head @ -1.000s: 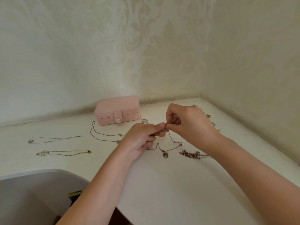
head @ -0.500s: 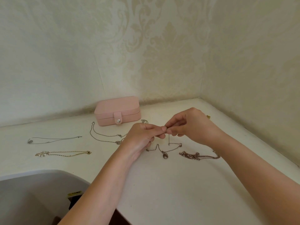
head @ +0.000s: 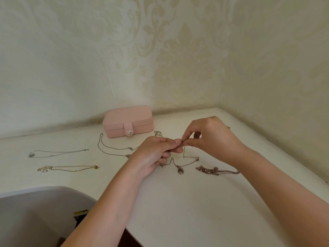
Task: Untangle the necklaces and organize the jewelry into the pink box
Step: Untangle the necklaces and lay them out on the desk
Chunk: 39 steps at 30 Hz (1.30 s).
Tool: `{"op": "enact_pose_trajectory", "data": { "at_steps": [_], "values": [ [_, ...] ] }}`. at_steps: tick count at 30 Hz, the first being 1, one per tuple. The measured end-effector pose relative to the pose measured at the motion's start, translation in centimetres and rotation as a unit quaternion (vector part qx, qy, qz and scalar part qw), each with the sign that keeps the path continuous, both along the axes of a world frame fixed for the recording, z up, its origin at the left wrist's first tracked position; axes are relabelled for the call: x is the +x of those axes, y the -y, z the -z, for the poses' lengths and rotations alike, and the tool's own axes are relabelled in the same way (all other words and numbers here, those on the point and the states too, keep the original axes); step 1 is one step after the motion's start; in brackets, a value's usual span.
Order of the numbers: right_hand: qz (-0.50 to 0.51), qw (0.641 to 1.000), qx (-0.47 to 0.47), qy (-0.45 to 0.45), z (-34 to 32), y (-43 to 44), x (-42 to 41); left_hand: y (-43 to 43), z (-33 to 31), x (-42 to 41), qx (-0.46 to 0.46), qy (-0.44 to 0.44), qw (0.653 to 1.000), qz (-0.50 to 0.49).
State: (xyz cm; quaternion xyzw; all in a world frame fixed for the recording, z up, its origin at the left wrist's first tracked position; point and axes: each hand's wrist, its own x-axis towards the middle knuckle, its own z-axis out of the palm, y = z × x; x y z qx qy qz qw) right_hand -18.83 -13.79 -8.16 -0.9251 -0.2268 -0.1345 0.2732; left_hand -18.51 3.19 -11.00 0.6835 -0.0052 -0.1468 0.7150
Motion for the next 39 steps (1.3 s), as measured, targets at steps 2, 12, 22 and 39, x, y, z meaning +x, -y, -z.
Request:
{"op": "enact_pose_trajectory", "data": {
  "at_steps": [2, 12, 22, 39],
  "values": [
    [-0.006, 1.000, -0.016, 0.008, 0.04, 0.18, 0.04, 0.05, 0.04, -0.05, 0.010, 0.012, 1.000, 0.001],
    [-0.051, 0.999, -0.019, 0.002, 0.15, -0.04, -0.14, -0.02, 0.31, 0.16, -0.002, -0.016, 1.000, -0.004],
    [-0.067, 0.997, 0.028, -0.012, 0.07, 0.29, -0.14, -0.04, -0.02, 0.17, -0.017, -0.046, 0.999, -0.006],
    [-0.013, 0.994, 0.103, 0.013, 0.37, -0.37, -0.01, -0.18, -0.16, 0.15, -0.034, 0.026, 0.998, -0.046]
  ]
}}
